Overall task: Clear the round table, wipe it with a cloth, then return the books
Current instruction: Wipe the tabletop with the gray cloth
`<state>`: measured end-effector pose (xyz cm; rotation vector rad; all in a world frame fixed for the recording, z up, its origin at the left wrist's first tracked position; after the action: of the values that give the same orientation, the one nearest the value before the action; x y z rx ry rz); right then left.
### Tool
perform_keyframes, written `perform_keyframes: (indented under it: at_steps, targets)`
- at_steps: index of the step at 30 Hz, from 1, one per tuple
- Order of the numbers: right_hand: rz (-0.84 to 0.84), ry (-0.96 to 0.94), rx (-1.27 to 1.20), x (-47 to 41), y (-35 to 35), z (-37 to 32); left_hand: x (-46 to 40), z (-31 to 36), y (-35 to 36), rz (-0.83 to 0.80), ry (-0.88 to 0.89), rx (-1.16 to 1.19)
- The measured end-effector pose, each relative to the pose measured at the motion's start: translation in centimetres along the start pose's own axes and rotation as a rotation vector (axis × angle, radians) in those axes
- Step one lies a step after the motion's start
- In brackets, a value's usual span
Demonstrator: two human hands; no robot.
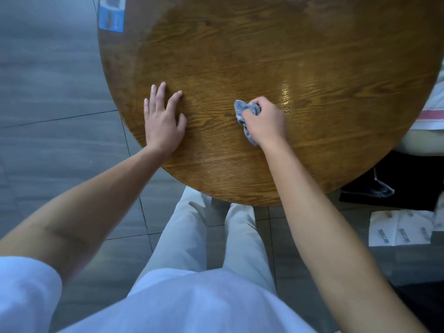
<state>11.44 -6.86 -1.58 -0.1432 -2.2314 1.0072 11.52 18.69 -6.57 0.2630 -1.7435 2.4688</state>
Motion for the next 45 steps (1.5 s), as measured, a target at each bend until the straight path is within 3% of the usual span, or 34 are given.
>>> perform_keyframes:
  at_steps: [4, 7, 13, 15, 19, 22, 26, 34, 45]
  targets:
    - [-0.058, -0.240, 0.338, -1.1, 2.0, -3.8, 0.3, -0.3, -0.1, -0.041, -0.012, -0.004]
    - [-0.161, -0.356, 0.630, 0.3, 2.3, -2.1, 0.7, 0.7, -0.1, -0.078, -0.015, -0.005]
    - [-0.435, -0.189, 0.780, 7.8, 0.9, 5.2, 1.2, 1.6, -1.1, -0.154, 0.022, 0.008]
    - [-0.433, -0.106, 0.685, 9.3, -0.5, 5.5, 1.2, 2.1, -2.2, -0.198, -0.035, 0.039]
    - [-0.154, 0.002, 0.211, 9.6, -7.5, 2.9, 1.3, 6.8, -7.2, -0.368, -0.064, 0.336]
    - [0.008, -0.114, -0.087, 11.2, -13.2, -1.7, 1.7, 12.2, -13.2, -0.483, 0.101, 0.540]
    - [0.151, -0.312, -0.425, 15.5, -19.9, -7.3, 2.1, 19.0, -22.2, -0.481, 0.340, 0.722]
    - [0.303, -0.619, -0.608, 22.9, -28.1, -10.3, 5.2, 26.1, -32.5, -0.467, 0.618, 1.060]
    - [0.288, -0.651, -0.747, 28.3, -32.6, -3.3, 13.4, 31.3, -33.7, -0.298, 0.626, 1.157]
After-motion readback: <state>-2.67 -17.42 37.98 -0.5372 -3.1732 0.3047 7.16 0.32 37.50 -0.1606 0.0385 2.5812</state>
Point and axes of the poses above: each hand's wrist, its own x-axis away from the middle knuckle, its own y-axis out of the palm, z = x × y, the point moved 2 cm from there along -x, towards the middle knuckle, and after that the axes turned 5 degrees about z, right-handed, at the moved point
